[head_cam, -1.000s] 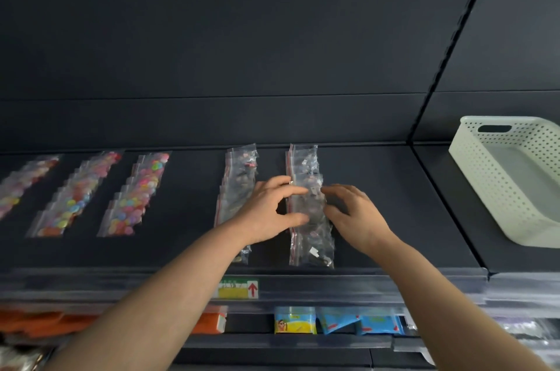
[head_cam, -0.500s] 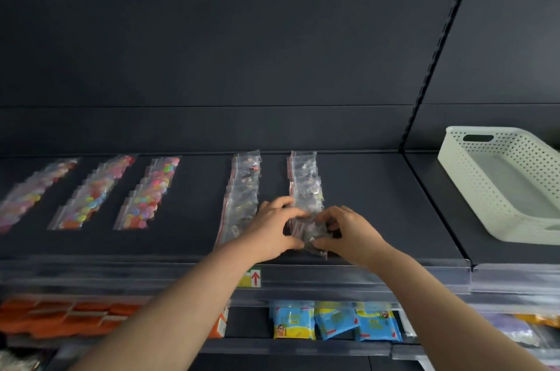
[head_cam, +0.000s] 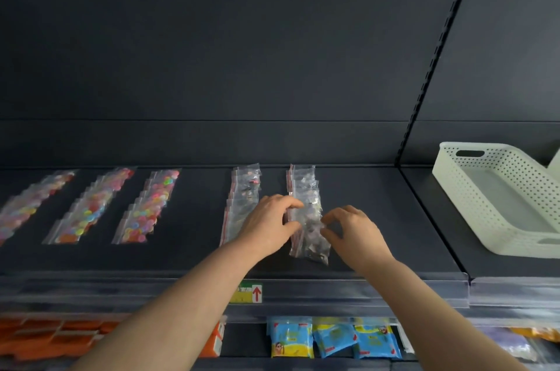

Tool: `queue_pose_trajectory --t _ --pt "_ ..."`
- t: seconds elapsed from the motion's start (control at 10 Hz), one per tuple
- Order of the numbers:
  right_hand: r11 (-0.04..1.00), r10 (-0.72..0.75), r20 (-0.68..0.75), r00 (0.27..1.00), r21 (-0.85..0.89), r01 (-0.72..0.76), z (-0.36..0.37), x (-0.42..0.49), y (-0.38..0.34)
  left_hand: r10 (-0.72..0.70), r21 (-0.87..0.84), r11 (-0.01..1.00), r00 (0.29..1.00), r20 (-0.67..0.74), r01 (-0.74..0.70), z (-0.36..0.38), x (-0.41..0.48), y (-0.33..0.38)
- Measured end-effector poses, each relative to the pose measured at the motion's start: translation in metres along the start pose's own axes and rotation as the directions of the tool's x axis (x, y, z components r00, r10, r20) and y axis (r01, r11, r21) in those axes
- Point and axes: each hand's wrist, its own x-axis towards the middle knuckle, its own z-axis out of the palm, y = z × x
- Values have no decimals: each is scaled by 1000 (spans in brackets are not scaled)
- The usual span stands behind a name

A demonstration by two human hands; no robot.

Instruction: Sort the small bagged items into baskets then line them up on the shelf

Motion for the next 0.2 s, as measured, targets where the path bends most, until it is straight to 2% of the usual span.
queue_pose_trajectory --t 0.2 --pt "987 -38 -24 999 -157 34 -11 1 -21 26 -77 996 994 -103 -34 -10 8 0"
